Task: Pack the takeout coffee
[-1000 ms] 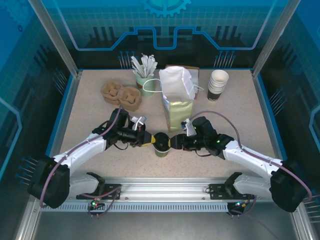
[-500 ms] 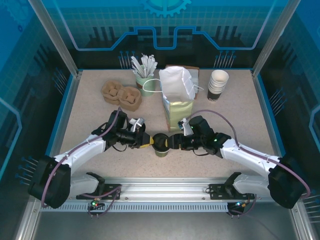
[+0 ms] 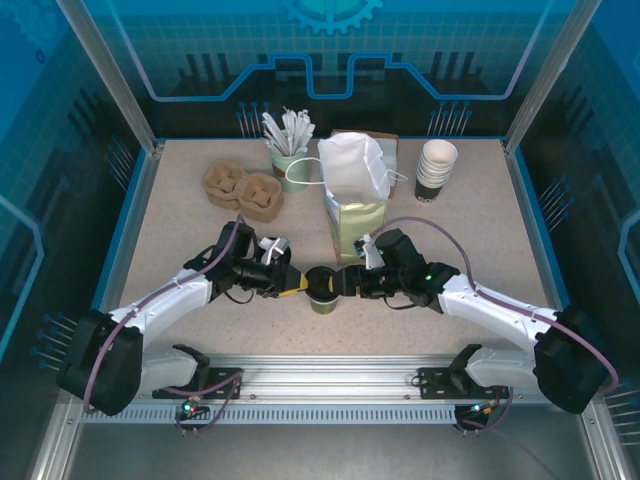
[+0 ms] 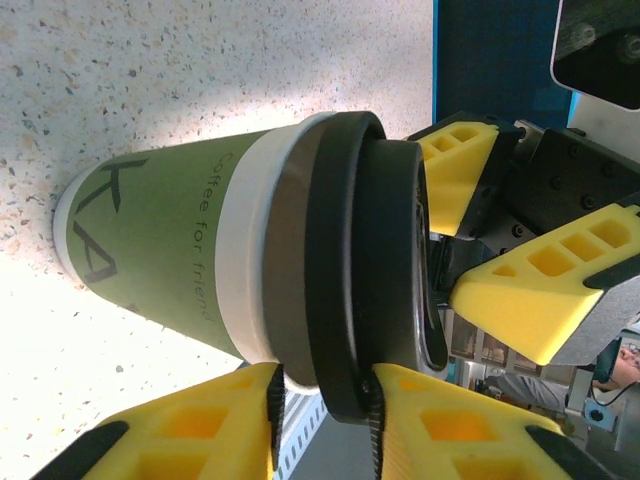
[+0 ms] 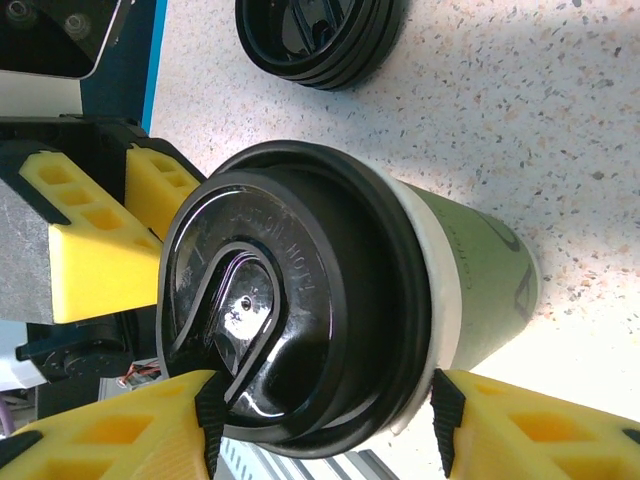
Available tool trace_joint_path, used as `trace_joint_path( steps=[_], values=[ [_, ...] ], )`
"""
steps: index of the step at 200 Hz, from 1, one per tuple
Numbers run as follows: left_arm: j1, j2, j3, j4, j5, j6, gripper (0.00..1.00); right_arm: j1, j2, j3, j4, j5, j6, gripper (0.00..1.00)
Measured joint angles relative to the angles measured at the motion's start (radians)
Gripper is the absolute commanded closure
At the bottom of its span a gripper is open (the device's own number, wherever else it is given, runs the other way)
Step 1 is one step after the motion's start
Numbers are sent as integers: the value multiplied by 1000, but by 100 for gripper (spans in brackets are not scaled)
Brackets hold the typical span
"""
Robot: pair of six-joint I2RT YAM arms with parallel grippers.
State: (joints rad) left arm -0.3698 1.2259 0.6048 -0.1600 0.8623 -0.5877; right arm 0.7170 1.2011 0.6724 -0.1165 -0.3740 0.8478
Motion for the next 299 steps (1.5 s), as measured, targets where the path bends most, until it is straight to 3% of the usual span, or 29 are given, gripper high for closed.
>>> trace_joint_path(
  steps=[112,170,282,299],
  values=[
    [0,24,0,-25,-1,30,65,4,0,23,-44,24,-29,41],
    [-16,36,0,-31,-1,41,59,5,0,23,-50,26,-29,40],
    [-19,-82,103,-173,-63,86,30,5,-26,56,-121,48,-67,38],
    [-19,-84,113,-178,-90,87,22,5,-33,58,-127,52,-69,37]
  ],
)
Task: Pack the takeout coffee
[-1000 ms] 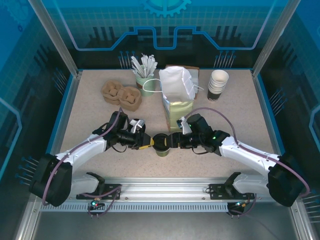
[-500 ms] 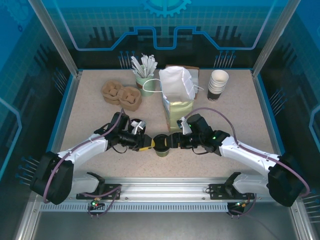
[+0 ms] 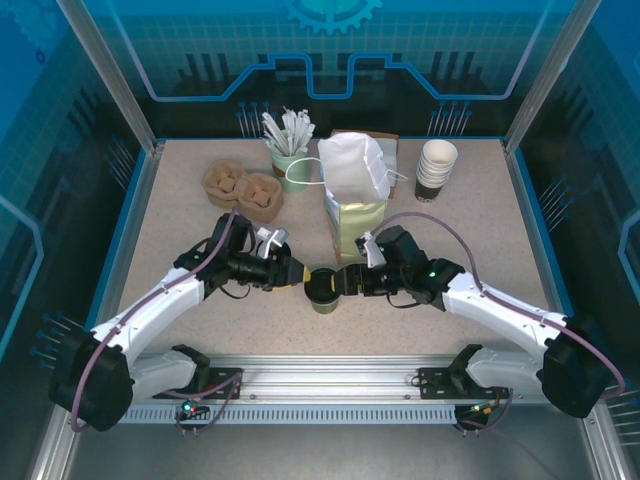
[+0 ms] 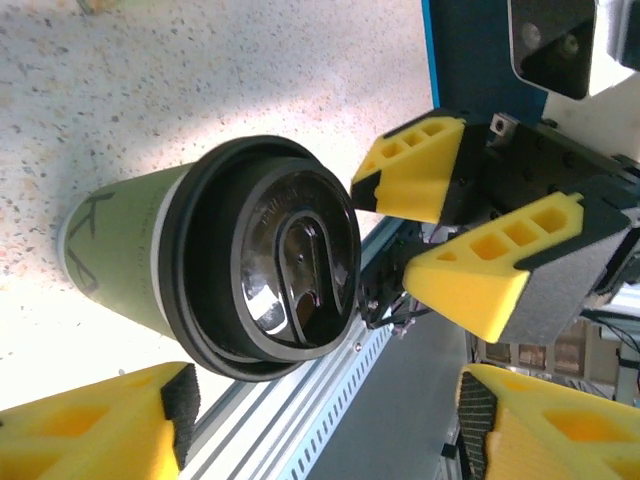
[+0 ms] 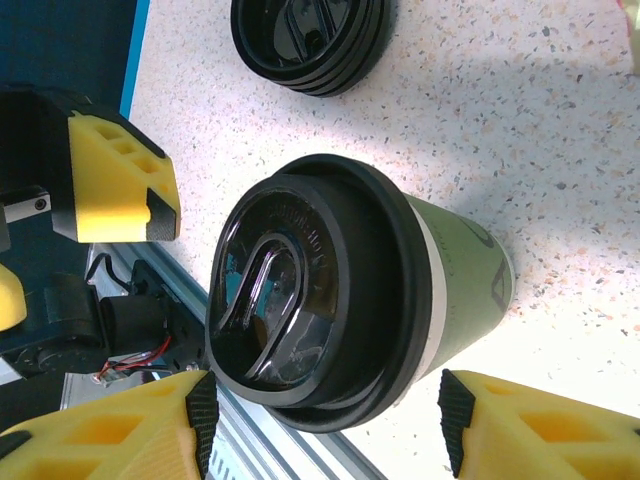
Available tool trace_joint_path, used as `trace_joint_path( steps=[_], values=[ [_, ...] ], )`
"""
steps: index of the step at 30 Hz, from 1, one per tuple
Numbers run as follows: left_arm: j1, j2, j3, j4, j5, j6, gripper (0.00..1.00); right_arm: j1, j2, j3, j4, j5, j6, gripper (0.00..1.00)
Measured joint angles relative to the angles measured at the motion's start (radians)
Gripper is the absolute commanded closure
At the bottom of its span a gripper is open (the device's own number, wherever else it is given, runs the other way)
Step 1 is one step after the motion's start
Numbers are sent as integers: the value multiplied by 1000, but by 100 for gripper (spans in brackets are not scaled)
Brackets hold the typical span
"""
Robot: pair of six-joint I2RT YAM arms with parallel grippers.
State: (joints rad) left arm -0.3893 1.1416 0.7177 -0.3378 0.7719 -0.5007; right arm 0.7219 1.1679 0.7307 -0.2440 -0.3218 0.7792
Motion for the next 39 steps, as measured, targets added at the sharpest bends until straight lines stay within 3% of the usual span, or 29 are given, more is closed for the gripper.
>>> trace_joint_path(
  steps=[7,19,39],
  values=[
    [0,21,11,-13,-81,-25,20,0,-5,1,-11,2,-2,36],
    [-31,164,15,40,-74,-36,28,5,24,5,-10,2,-2,36],
    [-56,224,34,56,-68,-24,40,5,60,5,-10,8,-3,40]
  ],
)
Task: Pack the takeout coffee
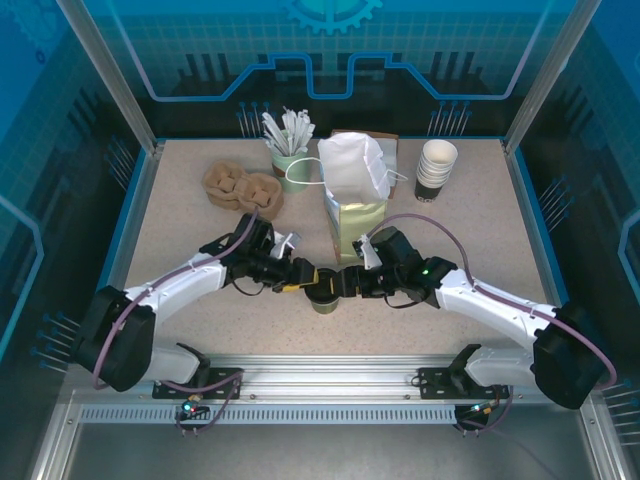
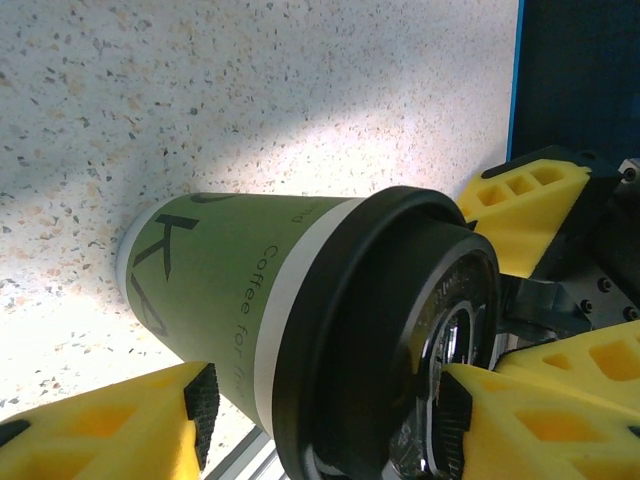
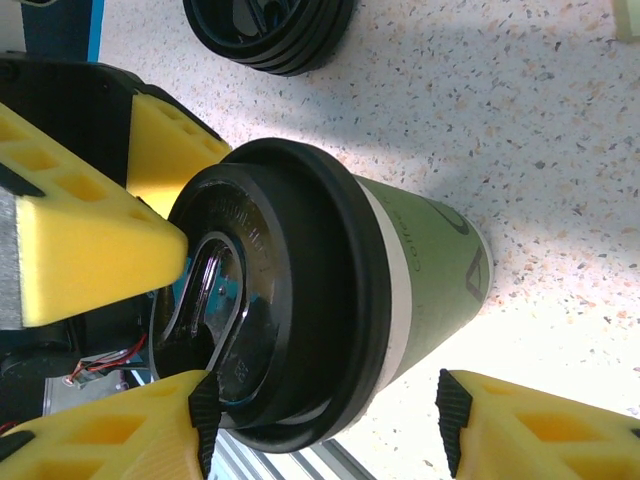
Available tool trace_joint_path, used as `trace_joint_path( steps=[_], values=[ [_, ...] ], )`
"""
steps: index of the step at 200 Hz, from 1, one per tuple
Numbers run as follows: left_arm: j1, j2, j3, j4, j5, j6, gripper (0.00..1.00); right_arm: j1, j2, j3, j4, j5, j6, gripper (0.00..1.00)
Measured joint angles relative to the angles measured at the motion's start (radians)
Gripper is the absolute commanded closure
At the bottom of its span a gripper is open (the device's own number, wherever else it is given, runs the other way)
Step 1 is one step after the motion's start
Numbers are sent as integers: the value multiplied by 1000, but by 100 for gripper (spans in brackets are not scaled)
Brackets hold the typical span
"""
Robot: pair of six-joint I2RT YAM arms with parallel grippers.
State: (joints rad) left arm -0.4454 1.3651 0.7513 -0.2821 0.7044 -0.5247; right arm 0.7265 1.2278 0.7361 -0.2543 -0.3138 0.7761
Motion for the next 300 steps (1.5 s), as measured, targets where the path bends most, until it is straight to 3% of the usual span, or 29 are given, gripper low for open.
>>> trace_joint_path(
  steps=[300],
  values=[
    [-23,46,33,-20,3,12,45,-1,-24,-8,-38,45,-37,43]
  ],
)
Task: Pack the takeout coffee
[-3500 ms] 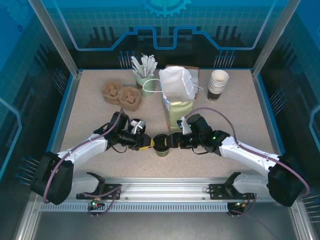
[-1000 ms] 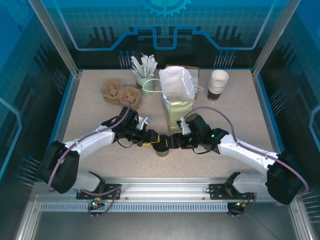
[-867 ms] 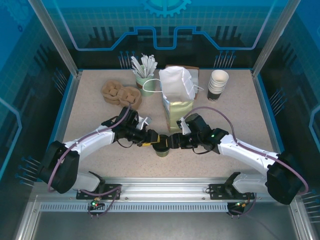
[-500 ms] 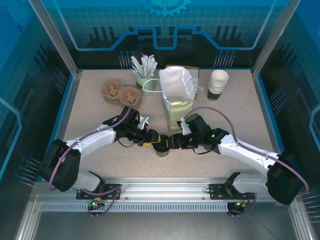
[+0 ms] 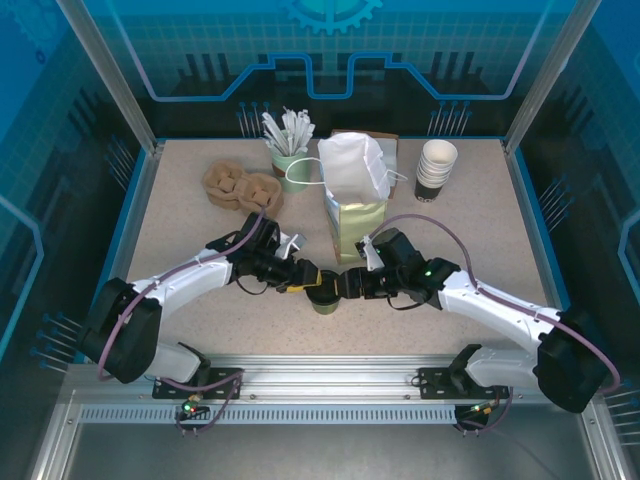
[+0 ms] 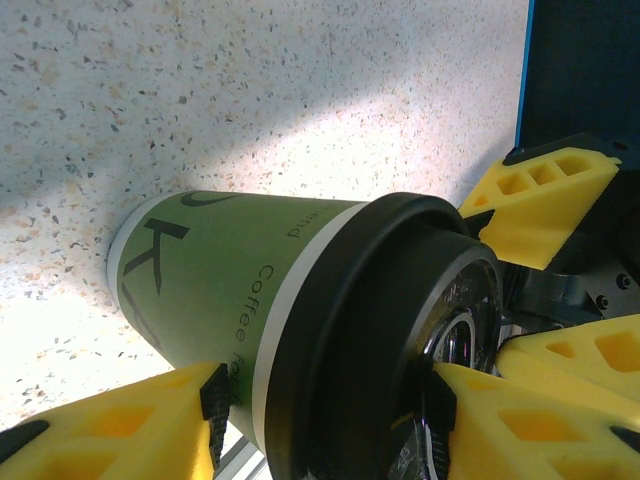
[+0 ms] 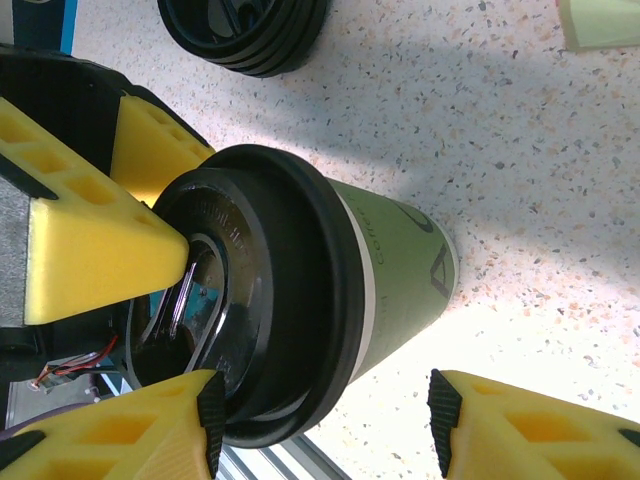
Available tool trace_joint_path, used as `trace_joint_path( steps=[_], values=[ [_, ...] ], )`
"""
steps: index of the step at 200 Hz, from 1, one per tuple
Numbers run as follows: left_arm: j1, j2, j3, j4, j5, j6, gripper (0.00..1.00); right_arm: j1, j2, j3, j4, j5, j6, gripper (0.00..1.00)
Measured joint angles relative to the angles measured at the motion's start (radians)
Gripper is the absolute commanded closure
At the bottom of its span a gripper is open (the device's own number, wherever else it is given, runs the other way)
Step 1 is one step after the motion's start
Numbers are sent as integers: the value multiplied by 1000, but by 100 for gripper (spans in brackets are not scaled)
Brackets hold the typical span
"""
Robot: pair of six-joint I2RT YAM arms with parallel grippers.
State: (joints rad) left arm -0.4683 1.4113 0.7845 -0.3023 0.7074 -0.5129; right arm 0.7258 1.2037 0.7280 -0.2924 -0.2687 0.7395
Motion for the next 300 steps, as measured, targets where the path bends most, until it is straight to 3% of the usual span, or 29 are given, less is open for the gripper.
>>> trace_joint_path(
  steps=[300],
  values=[
    [-2,-12,-62,102,6,-1,49,0,26,-41,88,-1,4,47]
  ],
)
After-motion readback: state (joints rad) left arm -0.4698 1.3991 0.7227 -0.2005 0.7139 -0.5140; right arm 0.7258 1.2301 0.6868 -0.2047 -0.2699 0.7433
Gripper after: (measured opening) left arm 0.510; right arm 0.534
